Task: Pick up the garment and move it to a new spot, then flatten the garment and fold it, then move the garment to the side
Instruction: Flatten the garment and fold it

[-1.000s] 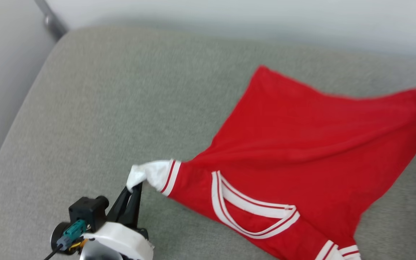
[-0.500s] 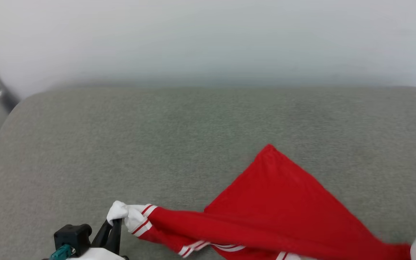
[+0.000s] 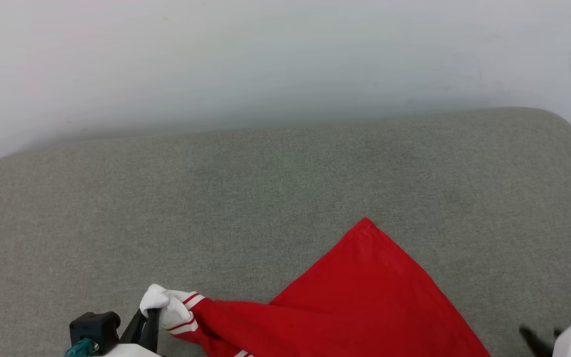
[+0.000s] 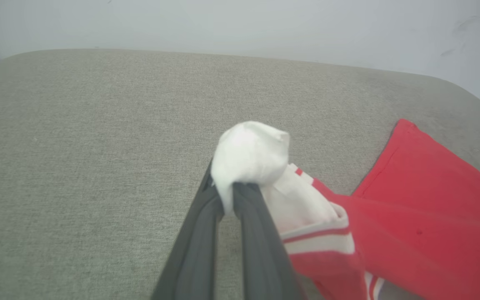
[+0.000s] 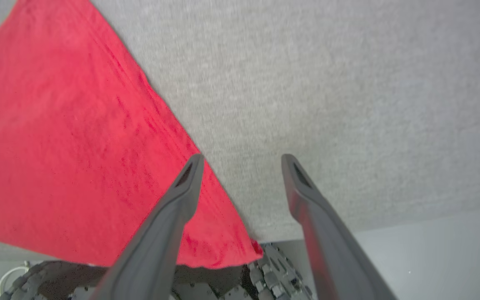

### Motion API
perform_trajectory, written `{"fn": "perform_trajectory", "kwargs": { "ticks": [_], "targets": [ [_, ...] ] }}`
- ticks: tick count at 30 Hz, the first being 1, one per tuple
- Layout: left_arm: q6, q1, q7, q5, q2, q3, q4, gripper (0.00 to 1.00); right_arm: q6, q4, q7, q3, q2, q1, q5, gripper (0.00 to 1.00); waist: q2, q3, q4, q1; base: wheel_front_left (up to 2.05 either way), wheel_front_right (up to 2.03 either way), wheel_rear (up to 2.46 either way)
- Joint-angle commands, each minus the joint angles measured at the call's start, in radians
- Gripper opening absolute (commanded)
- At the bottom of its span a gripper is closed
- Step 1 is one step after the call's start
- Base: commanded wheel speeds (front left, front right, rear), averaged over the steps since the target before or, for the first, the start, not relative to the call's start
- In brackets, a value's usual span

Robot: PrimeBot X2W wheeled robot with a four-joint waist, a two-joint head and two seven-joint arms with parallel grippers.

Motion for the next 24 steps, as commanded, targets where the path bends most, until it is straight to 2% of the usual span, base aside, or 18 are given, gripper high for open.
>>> {"fn": "perform_trajectory", "kwargs": {
  "ticks": [1, 6, 9, 11, 15, 21, 24],
  "targets": [
    [0.002, -0.006, 0.002, 0.007, 0.005, 0.000, 0.000, 0.00, 0.000, 0.002, -0.043, -0.001, -0.005, -0.031, -0.006, 1.00, 0.0000, 0.006, 0.001, 0.0002, 0.00, 0.00, 0.00],
    [-0.007, -0.046, 0.003, 0.012, 0.007, -0.008, -0.017, 0.00, 0.000, 0.045, -0.268, 0.022, -0.001, -0.162, -0.003, 1.00, 0.0000, 0.047, 0.021, 0.0002, 0.00, 0.00, 0.00],
    [-0.015, -0.082, 0.004, 0.020, 0.006, -0.016, -0.032, 0.00, 0.000, 0.083, -0.335, 0.043, -0.002, -0.252, 0.000, 1.00, 0.0000, 0.087, 0.041, 0.0002, 0.00, 0.00, 0.00],
    [-0.025, -0.111, 0.005, 0.025, 0.003, -0.026, -0.040, 0.00, 0.000, 0.114, -0.342, 0.062, -0.004, -0.311, 0.010, 1.00, 0.0000, 0.118, 0.061, 0.0002, 0.00, 0.00, 0.00],
    [-0.046, -0.181, 0.002, 0.037, -0.006, -0.048, -0.052, 0.00, 0.000, 0.150, -0.265, 0.111, -0.033, -0.434, 0.030, 1.00, 0.0000, 0.189, 0.108, 0.0002, 0.00, 0.00, 0.00],
    [-0.069, -0.243, -0.018, 0.046, -0.024, -0.071, -0.050, 0.00, 0.000, 0.165, 0.012, 0.202, -0.063, -0.573, 0.045, 1.00, 0.0000, 0.262, 0.159, 0.0002, 0.00, 0.00, 0.00],
    [-0.079, -0.264, -0.029, 0.045, -0.034, -0.079, -0.037, 0.00, 0.000, 0.168, 0.152, 0.243, -0.058, -0.611, 0.058, 1.00, 0.0000, 0.287, 0.178, 0.0002, 0.00, 0.00, 0.00]
  ]
}}
